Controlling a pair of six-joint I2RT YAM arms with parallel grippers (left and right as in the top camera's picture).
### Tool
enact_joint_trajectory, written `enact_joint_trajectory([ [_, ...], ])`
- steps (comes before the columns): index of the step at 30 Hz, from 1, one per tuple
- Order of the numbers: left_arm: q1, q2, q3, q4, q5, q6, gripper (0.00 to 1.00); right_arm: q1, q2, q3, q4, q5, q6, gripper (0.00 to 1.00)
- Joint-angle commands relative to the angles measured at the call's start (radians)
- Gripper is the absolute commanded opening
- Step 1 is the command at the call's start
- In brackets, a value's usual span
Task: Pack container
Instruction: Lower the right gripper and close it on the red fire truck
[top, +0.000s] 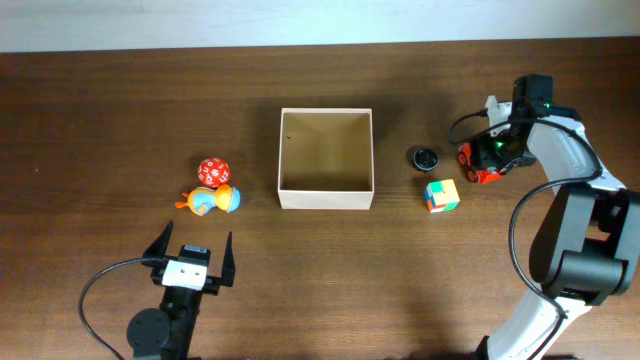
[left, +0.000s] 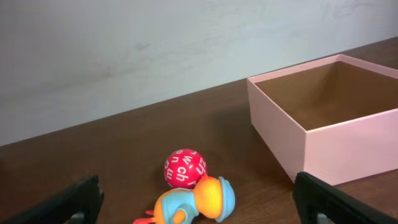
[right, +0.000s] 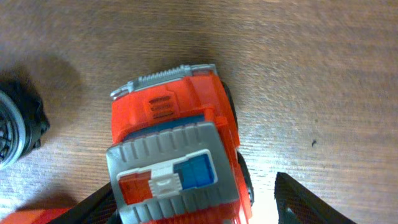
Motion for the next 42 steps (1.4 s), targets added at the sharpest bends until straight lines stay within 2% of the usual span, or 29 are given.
enact_joint_trajectory([
  [1,-0.004,-0.007,-0.007,0.000,-0.004,0.013,0.99,-0.003,0.007,-0.008,-0.002,0.029,0.198,0.68],
  [7,-0.004,-0.007,-0.007,0.000,-0.004,0.013,0.99,-0.003,0.007,-0.008,-0.017,-0.014,0.328,0.68],
  [16,-0.004,-0.007,-0.007,0.000,-0.004,0.013,0.99,-0.001,0.007,-0.008,-0.001,-0.087,0.343,0.69],
  [23,-0.004,-0.007,-0.007,0.000,-0.004,0.013,0.99,0.007,0.007,-0.025,-0.003,-0.082,0.613,0.62],
  [26,-0.004,-0.007,-0.007,0.000,-0.004,0.013,0.99,0.018,0.007,-0.038,0.014,-0.079,0.670,0.63],
  [28,-0.004,-0.007,-0.007,0.000,-0.004,0.013,0.99,0.029,0.007,-0.050,0.061,-0.079,0.613,0.68],
  [31,-0.004,-0.007,-0.007,0.000,-0.004,0.013,0.99,0.037,0.007,-0.056,0.113,-0.080,0.446,0.78],
  [37,-0.004,-0.007,-0.007,0.000,-0.004,0.013,0.99,0.037,0.007,-0.056,0.138,-0.079,0.161,0.83],
  [42,-0.004,-0.007,-0.007,0.000,-0.004,0.013,0.99,0.037,0.007,-0.056,0.137,-0.079,0.074,0.82],
])
